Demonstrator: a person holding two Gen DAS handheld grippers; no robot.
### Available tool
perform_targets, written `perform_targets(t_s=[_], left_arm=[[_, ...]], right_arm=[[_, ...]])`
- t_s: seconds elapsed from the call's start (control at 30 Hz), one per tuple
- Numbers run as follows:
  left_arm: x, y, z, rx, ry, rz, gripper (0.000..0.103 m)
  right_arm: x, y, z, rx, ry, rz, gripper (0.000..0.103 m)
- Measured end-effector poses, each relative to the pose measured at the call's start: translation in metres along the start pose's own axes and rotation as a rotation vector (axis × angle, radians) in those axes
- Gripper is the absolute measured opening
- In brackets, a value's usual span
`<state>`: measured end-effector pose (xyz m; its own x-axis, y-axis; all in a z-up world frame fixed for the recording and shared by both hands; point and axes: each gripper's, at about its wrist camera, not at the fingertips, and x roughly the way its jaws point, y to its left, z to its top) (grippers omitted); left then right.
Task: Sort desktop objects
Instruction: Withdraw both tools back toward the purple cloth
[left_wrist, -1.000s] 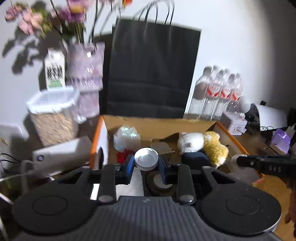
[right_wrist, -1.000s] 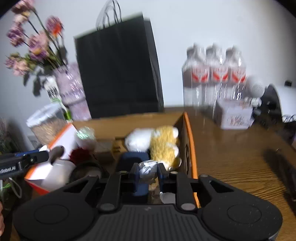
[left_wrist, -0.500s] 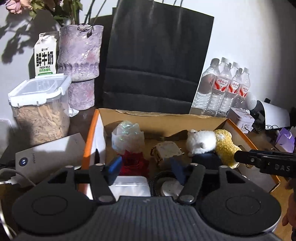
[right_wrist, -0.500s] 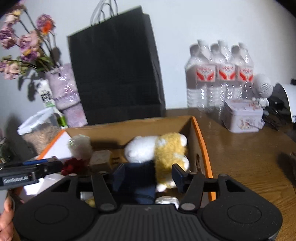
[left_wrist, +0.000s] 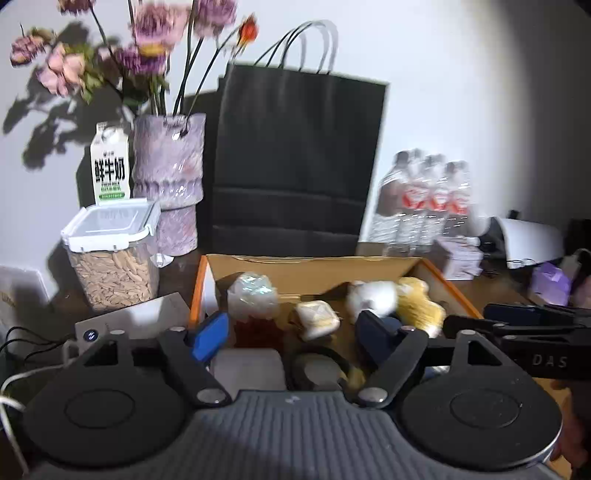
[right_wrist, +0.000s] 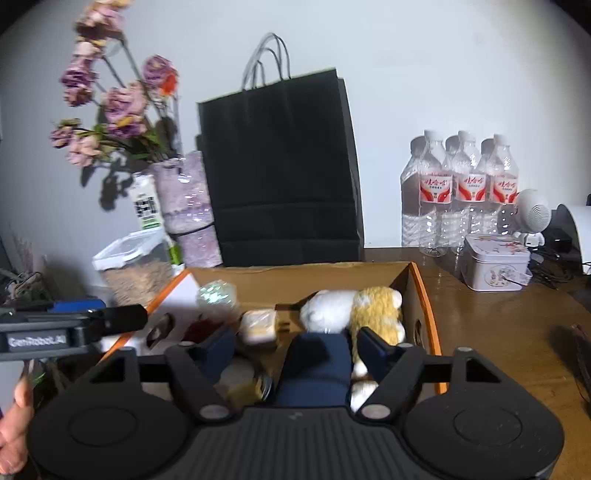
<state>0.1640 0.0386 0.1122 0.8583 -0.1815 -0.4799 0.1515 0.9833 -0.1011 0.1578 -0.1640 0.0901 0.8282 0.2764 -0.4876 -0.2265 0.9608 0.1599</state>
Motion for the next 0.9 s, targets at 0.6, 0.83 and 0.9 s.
perform_targets(t_s=[0.6, 0.83, 0.9], left_arm=[[-0.108, -0.031, -0.131, 0.024, 0.091, 0.033, 0.103], [-0.135, -0.036, -0.182, 0.022, 0.124, 0.039, 0.103], [-0.140, -0.037, -0.190, 0.022, 0.116, 0.023, 0.103]], right_arm=[[-0.103, 0.026, -0.128, -0.096, 0.113, 0.018, 0.087], [-0.136, 0.025, -0.170, -0.078, 0.098, 0.046, 0.089], [-0.140, 0.025, -0.176, -0.063, 0.094, 0.054, 0.089]])
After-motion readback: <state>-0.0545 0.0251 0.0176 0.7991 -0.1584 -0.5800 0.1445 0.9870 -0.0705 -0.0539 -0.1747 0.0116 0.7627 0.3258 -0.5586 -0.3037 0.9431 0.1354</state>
